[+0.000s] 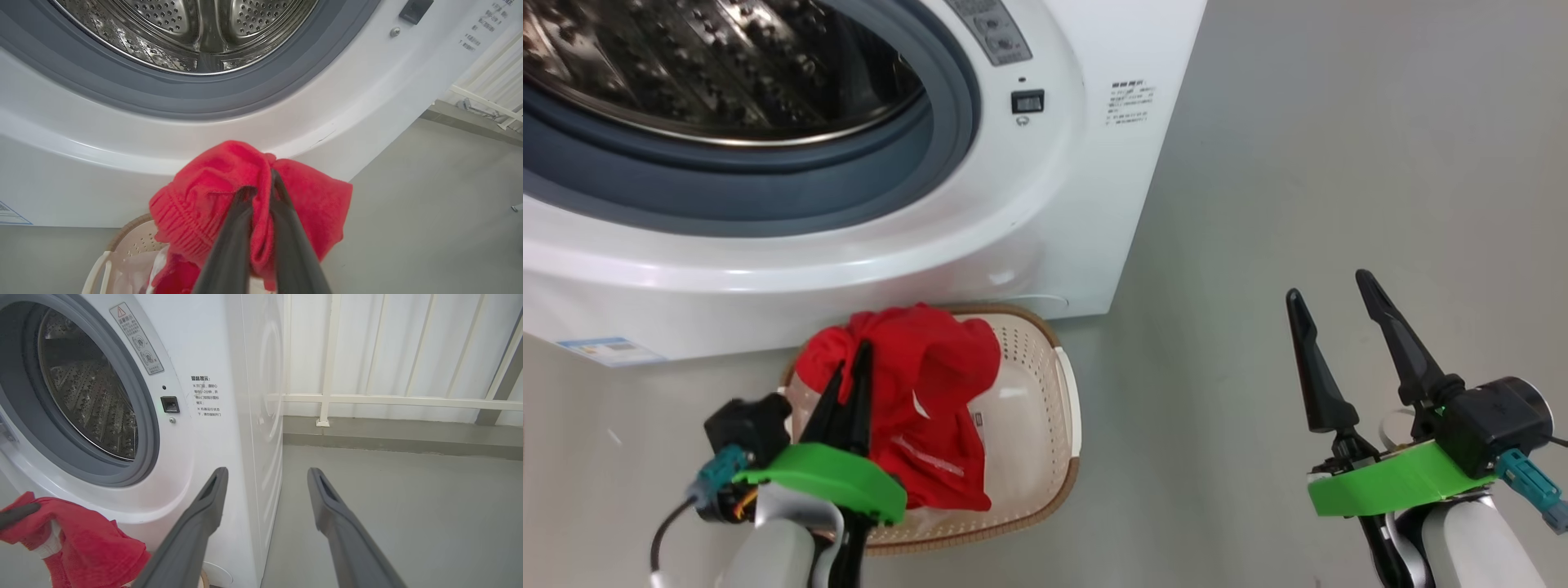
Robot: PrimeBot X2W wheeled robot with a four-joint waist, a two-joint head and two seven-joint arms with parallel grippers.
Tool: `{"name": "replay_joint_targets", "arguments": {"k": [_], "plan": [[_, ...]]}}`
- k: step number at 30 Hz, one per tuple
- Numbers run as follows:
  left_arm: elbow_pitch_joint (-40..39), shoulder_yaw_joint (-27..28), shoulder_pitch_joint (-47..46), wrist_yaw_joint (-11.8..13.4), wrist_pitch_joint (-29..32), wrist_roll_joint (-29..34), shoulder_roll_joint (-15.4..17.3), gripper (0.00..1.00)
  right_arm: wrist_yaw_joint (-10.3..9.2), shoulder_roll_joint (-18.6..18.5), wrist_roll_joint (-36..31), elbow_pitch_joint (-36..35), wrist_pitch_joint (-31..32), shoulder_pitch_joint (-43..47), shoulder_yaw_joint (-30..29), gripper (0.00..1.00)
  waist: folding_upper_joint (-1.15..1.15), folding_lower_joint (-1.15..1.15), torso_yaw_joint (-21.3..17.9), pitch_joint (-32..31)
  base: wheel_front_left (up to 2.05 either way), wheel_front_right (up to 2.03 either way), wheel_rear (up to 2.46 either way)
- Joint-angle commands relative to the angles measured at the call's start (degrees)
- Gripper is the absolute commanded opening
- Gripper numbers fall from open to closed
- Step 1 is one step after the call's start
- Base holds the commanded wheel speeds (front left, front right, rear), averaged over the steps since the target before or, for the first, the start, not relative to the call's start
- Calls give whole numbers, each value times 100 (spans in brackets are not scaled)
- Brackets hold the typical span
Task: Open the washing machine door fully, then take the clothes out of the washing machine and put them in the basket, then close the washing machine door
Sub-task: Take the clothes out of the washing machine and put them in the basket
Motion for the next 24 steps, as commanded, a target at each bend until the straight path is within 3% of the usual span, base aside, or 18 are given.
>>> {"name": "replay_joint_targets", "arguments": {"k": [1,11,24], "plan": [[117,128,-233,44,-47,-8,67,0,26,-17,41,-145,-36,-146,160,100,0,0,-40,139,0,0,0],[2148,-109,-1156,50,142,-170,67,0,26,-17,56,-148,-36,-366,284,100,0,0,-236,662,0,0,0],[3748,-184,-2030,-81,748,-269,226,0,26,-17,175,-188,-36,-620,393,100,0,0,-549,1277,0,0,0]]}}
